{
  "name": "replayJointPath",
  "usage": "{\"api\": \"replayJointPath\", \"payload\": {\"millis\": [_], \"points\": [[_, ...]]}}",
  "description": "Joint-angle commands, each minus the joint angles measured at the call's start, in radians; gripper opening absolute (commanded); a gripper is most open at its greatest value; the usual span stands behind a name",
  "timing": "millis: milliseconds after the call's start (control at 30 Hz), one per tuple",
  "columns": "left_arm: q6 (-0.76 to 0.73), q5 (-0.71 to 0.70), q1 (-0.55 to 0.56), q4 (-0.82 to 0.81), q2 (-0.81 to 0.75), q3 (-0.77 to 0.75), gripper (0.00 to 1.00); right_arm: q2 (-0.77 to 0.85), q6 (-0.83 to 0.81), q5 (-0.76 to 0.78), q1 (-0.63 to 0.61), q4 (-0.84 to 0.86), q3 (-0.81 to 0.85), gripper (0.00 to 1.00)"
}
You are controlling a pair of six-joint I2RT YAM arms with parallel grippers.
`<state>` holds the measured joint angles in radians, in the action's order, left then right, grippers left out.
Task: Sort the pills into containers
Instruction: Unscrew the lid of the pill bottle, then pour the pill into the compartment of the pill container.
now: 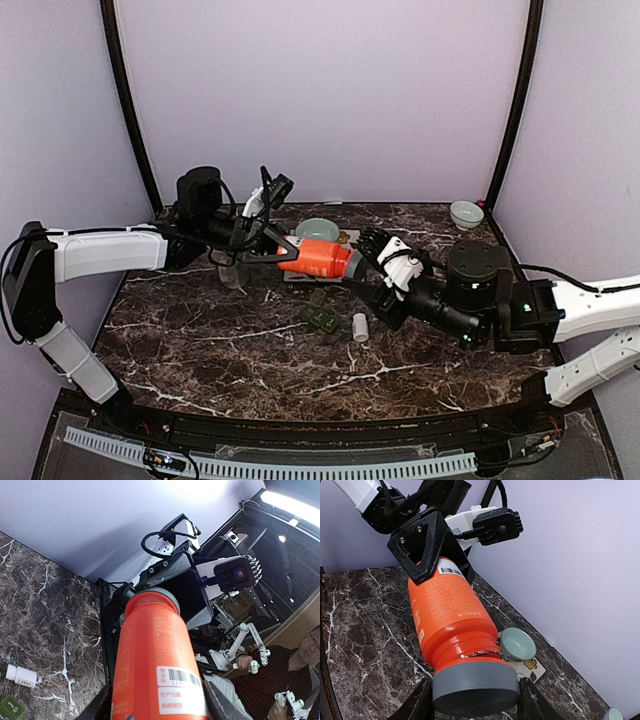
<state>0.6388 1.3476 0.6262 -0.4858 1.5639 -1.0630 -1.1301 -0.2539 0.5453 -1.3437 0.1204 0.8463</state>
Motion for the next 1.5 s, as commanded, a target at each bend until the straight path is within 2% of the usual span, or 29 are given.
{"api": "replayJointPath", "payload": {"millis": [0,800,1200,1467], "points": [[0.020,0.115,0.017,-0.125,-0.034,0.008,0.00,0.010,0.012,0.090,0.014,-0.051,-0.024,0.20],[0.084,0.071,0.013,-0.244,-0.040,0.056,0.00,0.042,0.027,0.079,0.015,-0.035,-0.033,0.20],[0.108,-0.038,0.009,-0.325,-0.068,0.116,0.00,0.052,0.049,0.092,0.014,-0.031,-0.045,0.20],[0.174,-0.107,0.009,-0.470,-0.076,0.192,0.00,0.053,0.073,0.115,0.014,-0.030,-0.056,0.19]]}}
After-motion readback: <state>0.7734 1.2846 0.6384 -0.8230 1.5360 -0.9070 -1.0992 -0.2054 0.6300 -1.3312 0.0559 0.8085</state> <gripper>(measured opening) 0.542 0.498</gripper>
